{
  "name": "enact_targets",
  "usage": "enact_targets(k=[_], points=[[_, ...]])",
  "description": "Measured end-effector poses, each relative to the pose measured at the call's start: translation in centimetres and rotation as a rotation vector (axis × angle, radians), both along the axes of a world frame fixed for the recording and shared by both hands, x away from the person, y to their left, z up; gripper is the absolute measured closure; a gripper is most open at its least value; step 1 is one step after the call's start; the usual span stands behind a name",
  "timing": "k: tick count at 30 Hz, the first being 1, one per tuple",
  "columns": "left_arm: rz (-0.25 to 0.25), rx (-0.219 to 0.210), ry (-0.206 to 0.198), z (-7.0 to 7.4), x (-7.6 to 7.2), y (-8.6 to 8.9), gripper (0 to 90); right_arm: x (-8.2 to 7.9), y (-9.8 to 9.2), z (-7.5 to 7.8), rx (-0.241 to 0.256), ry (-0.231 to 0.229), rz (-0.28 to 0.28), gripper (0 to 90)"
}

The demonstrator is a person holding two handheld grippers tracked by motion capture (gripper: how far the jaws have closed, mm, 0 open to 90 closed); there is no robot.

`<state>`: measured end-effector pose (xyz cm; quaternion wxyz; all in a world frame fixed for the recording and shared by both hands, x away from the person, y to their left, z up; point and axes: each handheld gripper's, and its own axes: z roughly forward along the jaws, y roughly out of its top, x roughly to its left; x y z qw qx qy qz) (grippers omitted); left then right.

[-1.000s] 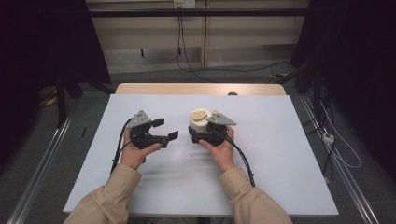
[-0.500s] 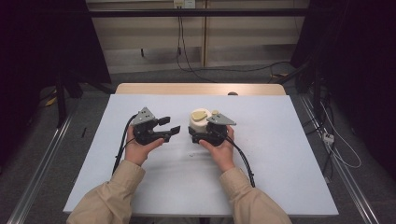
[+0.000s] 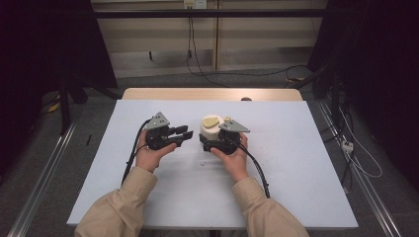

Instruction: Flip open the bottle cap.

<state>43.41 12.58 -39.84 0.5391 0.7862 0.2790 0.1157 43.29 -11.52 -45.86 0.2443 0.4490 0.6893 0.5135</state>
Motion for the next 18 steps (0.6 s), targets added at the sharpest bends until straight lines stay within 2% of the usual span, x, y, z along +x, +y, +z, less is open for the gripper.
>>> enact_targets(k=[2, 4, 6, 11, 18], points=[[-0.007, 0.004, 0.007, 0.1, 0.1, -0.1, 67.2, 0.0, 0.0, 0.0, -0.001, 0.000, 0.000, 4.8], [-0.035, -0.015, 0.023, 0.2, 0.3, -0.2, 75.3, 0.0, 0.0, 0.0, 0.000, -0.001, 0.001, 4.8], [-0.045, 0.001, 0.027, 0.4, 0.5, -0.5, 82.5, 0.0, 0.0, 0.0, 0.000, 0.000, 0.000, 4.8], [-0.056, -0.002, 0.029, 0.8, 0.8, -1.3, 87.8, 0.0, 0.0, 0.0, 0.000, 0.001, 0.001, 4.8], [-0.067, 0.009, 0.039, 1.0, 1.2, -2.1, 90.0, 0.0, 0.0, 0.0, 0.000, 0.001, 0.000, 4.7]])
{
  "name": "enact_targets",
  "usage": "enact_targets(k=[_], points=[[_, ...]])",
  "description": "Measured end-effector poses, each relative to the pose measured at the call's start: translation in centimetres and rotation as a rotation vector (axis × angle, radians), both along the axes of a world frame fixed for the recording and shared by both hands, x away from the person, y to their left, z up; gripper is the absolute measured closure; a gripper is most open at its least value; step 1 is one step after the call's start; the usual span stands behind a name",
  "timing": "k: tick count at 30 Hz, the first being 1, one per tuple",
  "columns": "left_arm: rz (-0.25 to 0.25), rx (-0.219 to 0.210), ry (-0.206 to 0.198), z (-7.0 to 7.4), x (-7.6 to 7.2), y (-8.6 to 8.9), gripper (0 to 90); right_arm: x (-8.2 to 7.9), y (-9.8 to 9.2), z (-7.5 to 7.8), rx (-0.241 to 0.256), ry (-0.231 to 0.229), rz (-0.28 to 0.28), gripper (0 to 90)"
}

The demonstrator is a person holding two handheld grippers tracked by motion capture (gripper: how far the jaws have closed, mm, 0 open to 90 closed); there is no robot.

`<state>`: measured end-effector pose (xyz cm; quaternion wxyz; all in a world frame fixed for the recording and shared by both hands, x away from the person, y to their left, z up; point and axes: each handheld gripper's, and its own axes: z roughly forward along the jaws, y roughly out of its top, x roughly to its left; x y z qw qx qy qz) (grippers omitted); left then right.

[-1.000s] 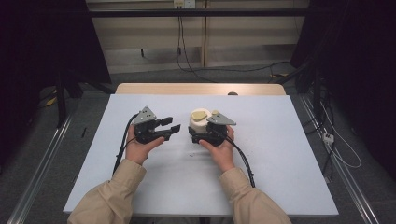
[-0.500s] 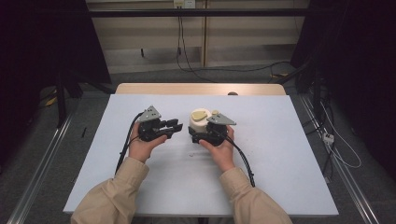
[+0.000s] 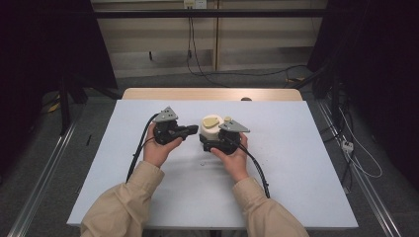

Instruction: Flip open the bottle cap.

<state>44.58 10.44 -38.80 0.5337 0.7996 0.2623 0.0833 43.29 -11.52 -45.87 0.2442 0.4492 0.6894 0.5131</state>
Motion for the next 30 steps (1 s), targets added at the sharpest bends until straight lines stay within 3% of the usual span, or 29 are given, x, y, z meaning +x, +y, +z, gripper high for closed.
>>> enact_targets(k=[19, 30], points=[[-0.013, 0.056, -0.002, 0.5, 0.5, -1.3, 90.0, 0.0, 0.0, 0.0, 0.000, 0.001, 0.000, 4.7], [-0.016, 0.060, -0.007, 0.8, 0.6, -1.7, 90.0, 0.0, 0.0, 0.0, 0.000, 0.000, 0.000, 4.7]])
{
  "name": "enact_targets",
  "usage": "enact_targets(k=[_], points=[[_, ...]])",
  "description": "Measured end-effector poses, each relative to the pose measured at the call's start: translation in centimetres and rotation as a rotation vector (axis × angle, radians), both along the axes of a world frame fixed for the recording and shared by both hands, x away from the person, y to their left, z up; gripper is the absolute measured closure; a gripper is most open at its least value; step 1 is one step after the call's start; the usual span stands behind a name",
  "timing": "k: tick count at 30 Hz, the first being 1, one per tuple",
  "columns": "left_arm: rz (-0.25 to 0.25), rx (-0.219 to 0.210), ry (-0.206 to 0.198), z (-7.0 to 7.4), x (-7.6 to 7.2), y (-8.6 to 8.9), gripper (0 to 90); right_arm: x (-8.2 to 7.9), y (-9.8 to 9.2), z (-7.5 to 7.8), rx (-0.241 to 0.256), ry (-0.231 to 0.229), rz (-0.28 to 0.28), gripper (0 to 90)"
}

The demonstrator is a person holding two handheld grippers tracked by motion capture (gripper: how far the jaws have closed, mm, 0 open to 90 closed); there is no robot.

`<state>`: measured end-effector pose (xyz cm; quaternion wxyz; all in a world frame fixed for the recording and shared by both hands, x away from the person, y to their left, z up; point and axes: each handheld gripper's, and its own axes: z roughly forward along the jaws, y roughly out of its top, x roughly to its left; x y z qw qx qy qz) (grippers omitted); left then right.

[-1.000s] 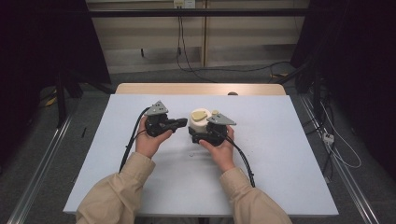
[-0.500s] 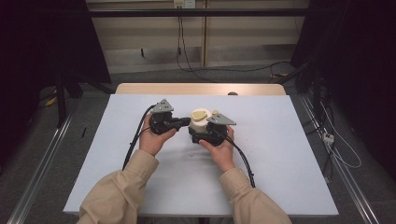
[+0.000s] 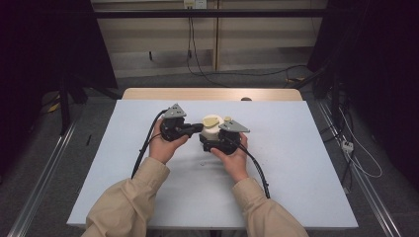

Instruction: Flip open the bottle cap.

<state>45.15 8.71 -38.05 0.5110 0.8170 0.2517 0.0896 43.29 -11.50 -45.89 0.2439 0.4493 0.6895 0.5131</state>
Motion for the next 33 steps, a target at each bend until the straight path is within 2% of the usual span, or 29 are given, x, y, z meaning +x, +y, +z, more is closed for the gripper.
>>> enact_targets(k=[33], points=[[-0.003, 0.000, -0.006, 1.3, 0.2, -0.6, 90.0, 0.0, 0.0, 0.0, 0.001, 0.001, 0.000, 4.6]])
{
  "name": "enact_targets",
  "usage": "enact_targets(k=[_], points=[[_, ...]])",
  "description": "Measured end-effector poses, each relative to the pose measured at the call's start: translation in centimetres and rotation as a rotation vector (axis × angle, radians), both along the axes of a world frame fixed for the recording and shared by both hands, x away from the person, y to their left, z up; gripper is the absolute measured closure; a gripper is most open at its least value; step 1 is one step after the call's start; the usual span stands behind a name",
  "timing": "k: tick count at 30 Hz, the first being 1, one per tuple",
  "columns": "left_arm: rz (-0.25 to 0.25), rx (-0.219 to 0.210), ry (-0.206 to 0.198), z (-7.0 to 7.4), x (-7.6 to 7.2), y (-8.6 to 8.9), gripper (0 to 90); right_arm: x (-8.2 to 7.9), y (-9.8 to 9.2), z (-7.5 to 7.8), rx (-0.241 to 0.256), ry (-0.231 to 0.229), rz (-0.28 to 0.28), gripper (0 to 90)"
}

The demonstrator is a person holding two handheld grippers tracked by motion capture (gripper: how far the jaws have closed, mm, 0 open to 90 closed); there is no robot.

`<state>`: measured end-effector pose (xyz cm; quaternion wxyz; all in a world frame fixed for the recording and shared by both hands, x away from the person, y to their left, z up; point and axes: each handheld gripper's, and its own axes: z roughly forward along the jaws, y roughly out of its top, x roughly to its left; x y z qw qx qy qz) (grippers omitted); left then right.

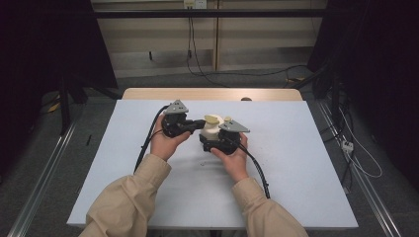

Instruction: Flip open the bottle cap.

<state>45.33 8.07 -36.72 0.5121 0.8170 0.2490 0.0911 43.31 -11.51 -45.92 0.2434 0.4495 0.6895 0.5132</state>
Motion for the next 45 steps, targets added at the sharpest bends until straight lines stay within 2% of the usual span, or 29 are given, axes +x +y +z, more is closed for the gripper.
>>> enact_targets(k=[6, 18, 29, 45], points=[[0.000, 0.012, 0.003, 0.0, 0.0, -0.2, 90.0, 0.0, 0.0, 0.0, 0.000, -0.002, 0.002, 4.6], [-0.003, 0.005, -0.001, 0.1, 0.1, -0.9, 90.0, 0.0, 0.0, 0.0, 0.001, -0.003, 0.002, 4.6], [0.008, -0.005, 0.013, 0.2, 0.2, -0.9, 90.0, 0.0, 0.0, 0.0, 0.000, -0.002, 0.001, 4.6], [0.011, -0.006, 0.002, 0.6, 0.2, -1.7, 90.0, 0.0, 0.0, 0.0, 0.000, 0.001, -0.001, 4.5]])
